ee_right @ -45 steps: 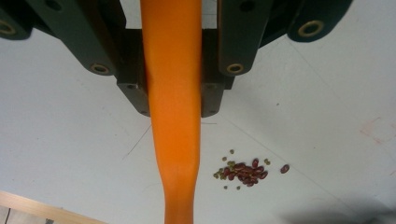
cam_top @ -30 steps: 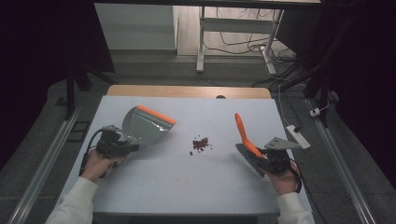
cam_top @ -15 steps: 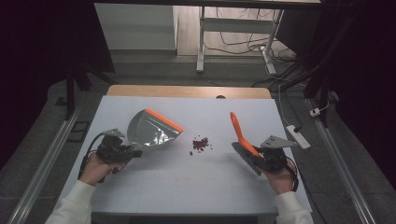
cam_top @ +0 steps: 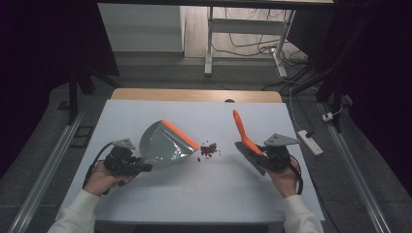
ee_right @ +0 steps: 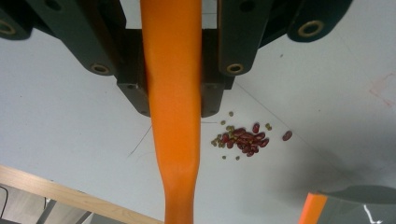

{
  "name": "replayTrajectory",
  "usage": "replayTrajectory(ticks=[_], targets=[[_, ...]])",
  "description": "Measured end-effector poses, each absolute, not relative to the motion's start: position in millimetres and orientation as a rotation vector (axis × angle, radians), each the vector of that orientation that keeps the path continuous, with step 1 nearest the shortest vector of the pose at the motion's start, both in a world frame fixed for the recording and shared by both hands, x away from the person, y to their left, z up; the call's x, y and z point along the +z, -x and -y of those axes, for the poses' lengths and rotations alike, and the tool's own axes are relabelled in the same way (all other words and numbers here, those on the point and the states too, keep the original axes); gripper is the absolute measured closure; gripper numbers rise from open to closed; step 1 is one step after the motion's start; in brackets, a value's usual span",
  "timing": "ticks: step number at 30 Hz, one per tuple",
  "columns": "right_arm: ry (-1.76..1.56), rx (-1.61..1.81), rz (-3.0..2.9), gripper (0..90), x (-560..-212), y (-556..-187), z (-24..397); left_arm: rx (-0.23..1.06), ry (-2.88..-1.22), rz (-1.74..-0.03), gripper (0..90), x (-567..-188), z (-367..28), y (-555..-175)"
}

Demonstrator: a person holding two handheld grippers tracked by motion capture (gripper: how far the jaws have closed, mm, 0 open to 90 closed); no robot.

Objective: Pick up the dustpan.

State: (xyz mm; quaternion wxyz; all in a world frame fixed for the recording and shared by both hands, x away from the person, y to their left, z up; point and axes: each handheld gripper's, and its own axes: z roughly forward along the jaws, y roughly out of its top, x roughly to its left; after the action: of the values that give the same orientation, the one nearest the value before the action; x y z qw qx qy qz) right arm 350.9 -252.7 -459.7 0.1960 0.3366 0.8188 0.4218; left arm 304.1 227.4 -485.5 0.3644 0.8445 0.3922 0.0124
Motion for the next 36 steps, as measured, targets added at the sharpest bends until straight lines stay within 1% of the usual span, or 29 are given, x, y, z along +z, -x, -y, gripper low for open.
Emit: replayTrajectory(ticks=[13, 22, 28, 30, 36], targets=[[-1.013, 1.219, -2.274, 70.1, -464, -368, 247, -0.03, -2.227, -0.948, 61.6, -490, -219, -303], [-0.994, 1.206, -2.281, 70.1, -464, -379, 233, -0.059, -2.264, -0.915, 61.6, -492, -212, -302], [-0.972, 1.218, -2.282, 70.1, -461, -387, 223, -0.104, -2.296, -0.875, 61.6, -493, -208, -300], [-0.966, 1.222, -2.281, 70.1, -461, -390, 220, -0.128, -2.305, -0.856, 61.6, -494, -205, -299], [-0.944, 1.21, -2.301, 70.1, -465, -399, 205, -0.142, -2.35, -0.82, 61.5, -496, -192, -297]])
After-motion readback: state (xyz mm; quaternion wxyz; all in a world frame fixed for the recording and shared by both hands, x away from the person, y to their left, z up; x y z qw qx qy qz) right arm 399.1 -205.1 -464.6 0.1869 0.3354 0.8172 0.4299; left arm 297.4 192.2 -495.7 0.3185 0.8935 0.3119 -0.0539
